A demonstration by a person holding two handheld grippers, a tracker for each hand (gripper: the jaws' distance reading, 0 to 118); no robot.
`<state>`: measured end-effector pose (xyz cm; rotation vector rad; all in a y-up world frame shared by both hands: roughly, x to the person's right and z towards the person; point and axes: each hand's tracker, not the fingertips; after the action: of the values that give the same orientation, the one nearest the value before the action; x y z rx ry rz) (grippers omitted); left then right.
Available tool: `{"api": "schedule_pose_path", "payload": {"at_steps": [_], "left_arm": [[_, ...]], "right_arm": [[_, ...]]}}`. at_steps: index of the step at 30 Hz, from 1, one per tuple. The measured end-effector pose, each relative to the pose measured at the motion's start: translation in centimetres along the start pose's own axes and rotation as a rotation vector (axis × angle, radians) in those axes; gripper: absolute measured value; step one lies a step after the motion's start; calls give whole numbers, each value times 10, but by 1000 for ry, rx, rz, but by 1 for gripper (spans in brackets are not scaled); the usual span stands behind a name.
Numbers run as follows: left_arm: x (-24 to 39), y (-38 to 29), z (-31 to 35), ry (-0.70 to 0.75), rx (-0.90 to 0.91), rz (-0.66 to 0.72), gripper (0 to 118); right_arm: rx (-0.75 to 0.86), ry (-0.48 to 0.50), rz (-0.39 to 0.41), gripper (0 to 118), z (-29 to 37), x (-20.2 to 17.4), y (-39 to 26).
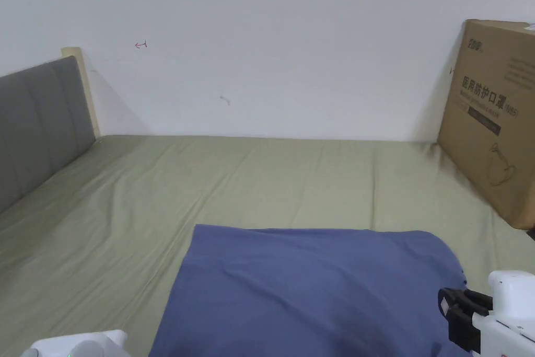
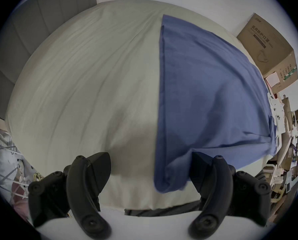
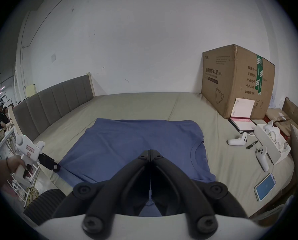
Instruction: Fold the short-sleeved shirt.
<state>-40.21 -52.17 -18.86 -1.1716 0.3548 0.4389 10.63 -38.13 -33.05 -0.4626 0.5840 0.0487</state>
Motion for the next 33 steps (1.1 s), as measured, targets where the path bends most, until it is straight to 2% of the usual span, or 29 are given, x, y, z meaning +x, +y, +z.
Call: {"api": "schedule_pose_path", "payload": {"at_steps": [2,3,5,7,8,9,11,15,17,18,19,20,21,26,28,30,31,33], "left_arm": [[13,-6,5,51,64,-69,93],[21,-10,11,82,78,-103,86],[33,-16,23,78,127,-154,83],[45,-23,33,48,164,-197,41],[53,-27,35,30,169,-208,15],[57,-30,40,108,192,-252,9],[58,-30,44,-43,178,-236,4],[61,-29,71,-41,274,-215,4],[60,-26,83,-73,311,-191,4],[60,-24,87,-92,314,-180,4],[59,-21,90,-112,307,-169,4],[59,-19,92,-122,303,-162,4],[60,-17,94,-122,296,-159,4],[60,-13,100,-97,260,-133,4],[58,-13,99,-79,248,-119,4],[56,-12,94,-41,213,-122,4],[54,-13,90,-32,199,-125,4],[50,-14,83,-37,174,-113,4]], "right_arm": [[-10,-6,-7,0,1,3,-3],[-17,-13,-8,0,2,5,-5],[-29,-29,-5,0,5,11,-10],[-47,-50,-5,0,7,20,-15],[-57,-57,-9,0,8,25,-18],[-70,-67,-16,0,8,32,-20],[-89,-88,-29,0,10,46,-23],[-187,-25,-146,0,14,86,-28],[-277,-53,-192,1,9,101,-31],[-361,-89,-207,29,2,109,-34],[-429,-133,-220,72,-4,116,-39],[-522,-154,-221,102,-12,120,-46],[-546,-185,-240,105,-15,126,-54],[-735,-213,-256,105,-38,145,-91],[-814,-199,-264,100,-44,149,-104],[-832,-176,-277,85,-43,151,-112],[-818,-198,-266,81,-40,149,-112],[-791,-183,-244,62,-35,147,-106]]}}
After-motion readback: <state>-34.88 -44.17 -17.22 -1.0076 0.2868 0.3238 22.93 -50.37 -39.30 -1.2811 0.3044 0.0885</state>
